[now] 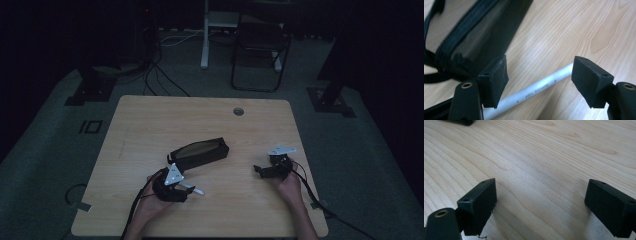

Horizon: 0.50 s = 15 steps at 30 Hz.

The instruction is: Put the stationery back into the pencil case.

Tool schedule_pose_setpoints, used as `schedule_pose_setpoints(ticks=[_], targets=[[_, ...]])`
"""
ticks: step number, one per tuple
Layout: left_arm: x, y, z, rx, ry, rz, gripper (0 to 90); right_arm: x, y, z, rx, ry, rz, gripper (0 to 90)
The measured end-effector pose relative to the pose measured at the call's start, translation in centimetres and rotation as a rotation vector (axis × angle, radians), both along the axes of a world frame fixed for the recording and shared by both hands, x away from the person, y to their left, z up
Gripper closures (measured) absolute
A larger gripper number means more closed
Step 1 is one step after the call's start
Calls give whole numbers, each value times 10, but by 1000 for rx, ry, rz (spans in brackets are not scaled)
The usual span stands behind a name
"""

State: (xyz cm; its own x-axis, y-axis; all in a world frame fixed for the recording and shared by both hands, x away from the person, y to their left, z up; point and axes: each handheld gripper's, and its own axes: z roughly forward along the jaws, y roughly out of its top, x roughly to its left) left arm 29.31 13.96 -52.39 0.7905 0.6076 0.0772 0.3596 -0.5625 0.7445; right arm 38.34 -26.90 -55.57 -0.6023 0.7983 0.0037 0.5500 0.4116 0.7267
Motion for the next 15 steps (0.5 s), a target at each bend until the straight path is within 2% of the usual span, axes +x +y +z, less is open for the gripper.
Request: schedule_pose_setpoints(ticks=[1,6,9,14,15], targets=[[1,3,-3,5,12,2,294,0,0,0,0,0,0,107],[4,8,-10,20,26,27,294,0,0,0,0,0,0,107],[6,8,-13,46,29,28,295,0,0,0,-2,-2,2,107],[8,7,-18,91,31,37,342,0,0,0,-2,-2,2,107],[8,7,-18,87,34,33,349,0,0,0,-2,-2,2,107]])
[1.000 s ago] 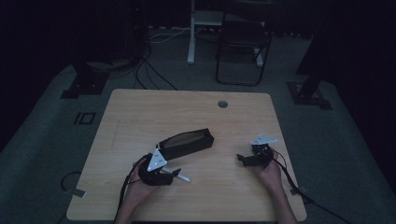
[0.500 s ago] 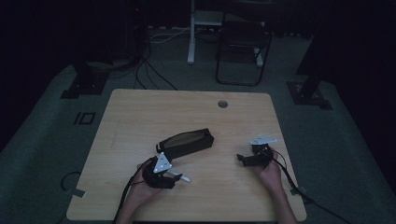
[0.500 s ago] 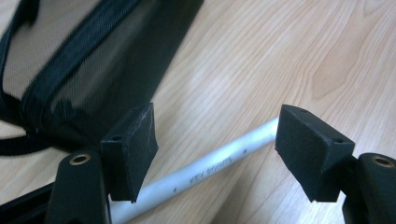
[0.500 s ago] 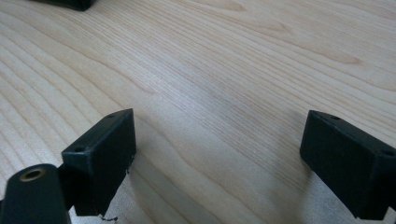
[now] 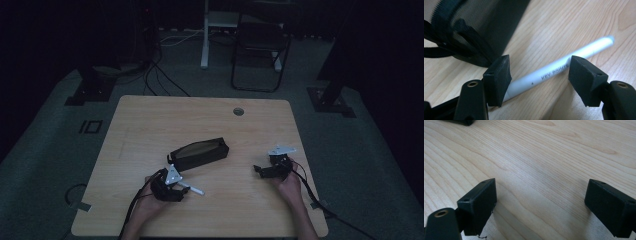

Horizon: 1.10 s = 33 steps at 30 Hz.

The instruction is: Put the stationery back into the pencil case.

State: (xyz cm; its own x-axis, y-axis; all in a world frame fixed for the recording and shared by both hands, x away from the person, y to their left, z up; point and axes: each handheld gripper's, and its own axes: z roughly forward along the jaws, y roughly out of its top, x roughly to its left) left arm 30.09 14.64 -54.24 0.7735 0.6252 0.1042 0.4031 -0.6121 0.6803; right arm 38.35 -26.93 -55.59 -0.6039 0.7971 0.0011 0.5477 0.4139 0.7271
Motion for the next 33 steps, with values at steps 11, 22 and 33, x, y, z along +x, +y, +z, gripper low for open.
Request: schedule_pose_setpoints(ticks=[11,22,33], targets=[[-1,1,1,-28,34,-39,541,0,0,0,0,0,0,107],[-1,1,1,-45,65,-67,664,0,0,0,0,0,0,107],[2,-7,2,-39,84,-93,688,0,0,0,0,0,0,107]])
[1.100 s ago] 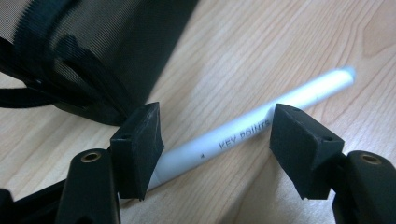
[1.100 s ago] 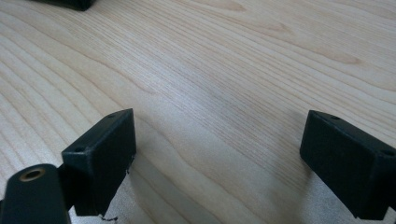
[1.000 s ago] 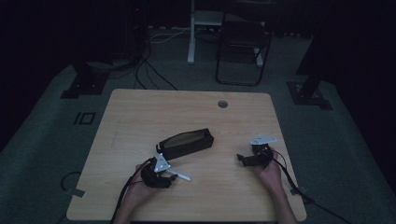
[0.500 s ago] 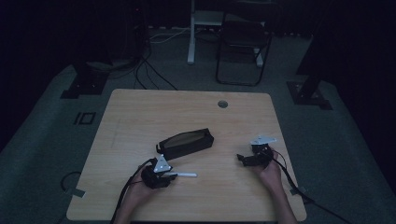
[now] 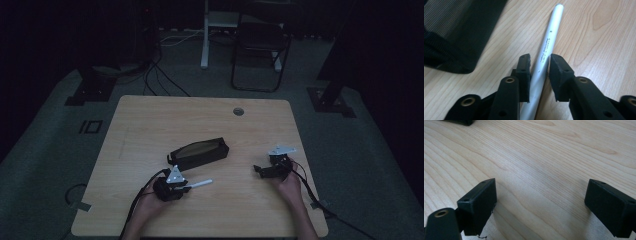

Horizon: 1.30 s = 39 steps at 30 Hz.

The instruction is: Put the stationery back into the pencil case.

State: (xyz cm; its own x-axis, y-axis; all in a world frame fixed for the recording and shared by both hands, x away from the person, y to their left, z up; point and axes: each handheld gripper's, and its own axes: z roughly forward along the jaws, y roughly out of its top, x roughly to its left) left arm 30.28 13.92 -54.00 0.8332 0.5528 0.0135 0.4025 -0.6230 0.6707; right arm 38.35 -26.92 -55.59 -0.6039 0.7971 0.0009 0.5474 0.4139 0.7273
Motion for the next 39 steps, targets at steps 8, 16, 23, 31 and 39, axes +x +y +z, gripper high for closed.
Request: schedule_pose_setpoints(ticks=[8,16,23,31,39], targets=[[2,-8,1,9,6,-15,651,0,0,0,0,0,4,107],[3,-8,2,11,17,-14,778,-1,1,0,2,1,6,107],[2,-7,1,5,12,-6,782,-1,1,0,2,1,6,107],[3,-5,0,-13,15,-13,785,-1,1,0,2,1,6,107],[3,-4,2,-15,8,-22,786,-1,0,0,2,1,6,107]])
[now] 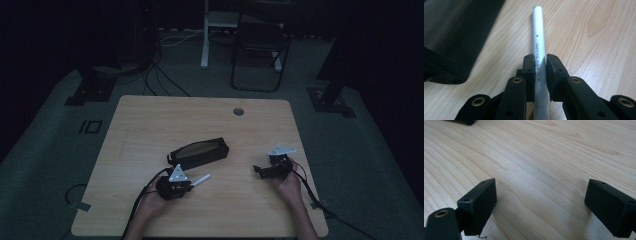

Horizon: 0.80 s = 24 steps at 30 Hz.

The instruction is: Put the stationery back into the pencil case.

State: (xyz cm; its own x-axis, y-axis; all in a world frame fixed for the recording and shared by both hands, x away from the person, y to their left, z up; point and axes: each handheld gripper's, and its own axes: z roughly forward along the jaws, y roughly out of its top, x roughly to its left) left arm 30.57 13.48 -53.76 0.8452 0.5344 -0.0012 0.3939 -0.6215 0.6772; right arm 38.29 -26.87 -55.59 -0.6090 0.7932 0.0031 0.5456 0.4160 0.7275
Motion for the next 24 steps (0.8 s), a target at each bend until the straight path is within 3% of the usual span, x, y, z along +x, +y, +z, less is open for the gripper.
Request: schedule_pose_setpoints(ticks=[5,24], targets=[[-2,3,9,-32,-20,-6,785,0,0,0,0,0,0,107],[-8,14,42,-65,-78,-32,785,0,0,0,0,0,0,107]])
